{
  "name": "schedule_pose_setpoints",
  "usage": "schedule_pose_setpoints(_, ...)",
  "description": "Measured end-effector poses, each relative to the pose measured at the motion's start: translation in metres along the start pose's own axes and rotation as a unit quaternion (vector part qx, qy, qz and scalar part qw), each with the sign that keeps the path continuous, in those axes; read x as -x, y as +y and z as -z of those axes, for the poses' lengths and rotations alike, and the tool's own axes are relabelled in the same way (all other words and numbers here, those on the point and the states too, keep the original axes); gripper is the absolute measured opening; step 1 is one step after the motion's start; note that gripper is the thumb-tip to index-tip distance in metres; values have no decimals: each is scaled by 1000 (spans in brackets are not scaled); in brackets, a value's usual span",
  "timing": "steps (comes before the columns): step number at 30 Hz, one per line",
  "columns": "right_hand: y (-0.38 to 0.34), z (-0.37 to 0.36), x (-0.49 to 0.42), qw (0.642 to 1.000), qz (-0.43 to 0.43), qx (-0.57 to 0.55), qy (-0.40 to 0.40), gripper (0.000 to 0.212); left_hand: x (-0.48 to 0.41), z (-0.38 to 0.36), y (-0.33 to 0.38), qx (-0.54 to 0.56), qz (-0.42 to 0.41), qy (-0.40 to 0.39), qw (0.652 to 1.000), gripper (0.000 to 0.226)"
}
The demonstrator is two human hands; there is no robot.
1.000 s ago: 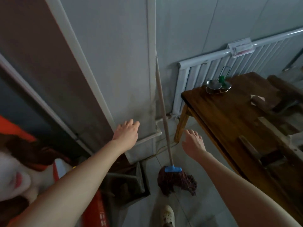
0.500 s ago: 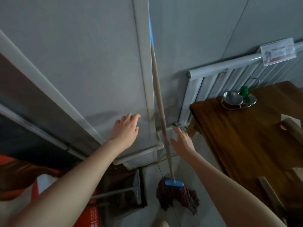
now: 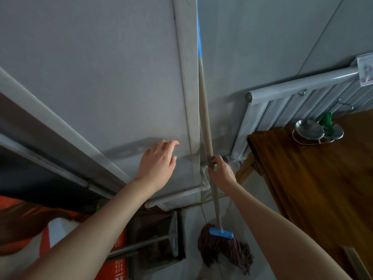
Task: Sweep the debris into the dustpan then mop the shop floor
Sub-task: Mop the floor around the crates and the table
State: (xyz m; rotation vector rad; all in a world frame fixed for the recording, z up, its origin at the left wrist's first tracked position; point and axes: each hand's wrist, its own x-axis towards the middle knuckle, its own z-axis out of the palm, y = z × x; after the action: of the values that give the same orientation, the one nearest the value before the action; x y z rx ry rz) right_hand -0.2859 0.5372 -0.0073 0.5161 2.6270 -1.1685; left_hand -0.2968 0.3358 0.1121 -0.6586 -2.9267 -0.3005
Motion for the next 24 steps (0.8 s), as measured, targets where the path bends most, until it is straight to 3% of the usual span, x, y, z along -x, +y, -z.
schedule_pose_setpoints(6,1,0,-14,999,-14,-38,0,22,0,1,5,25,-1,-1,1000,36)
schedule_pose_setpoints(12,11,3,-5,999,10,-44,-3,17,-1,-2,17,160,62,-7,985,35)
schedule_pose_setpoints(18,27,15,26,1000,26,-12,-8,25,-12,2,47,191,56,7,980,38)
schedule_pose_setpoints(24,43,17,61,998,19,-49,-24,29,-13,14,84,266,22,11,964,43)
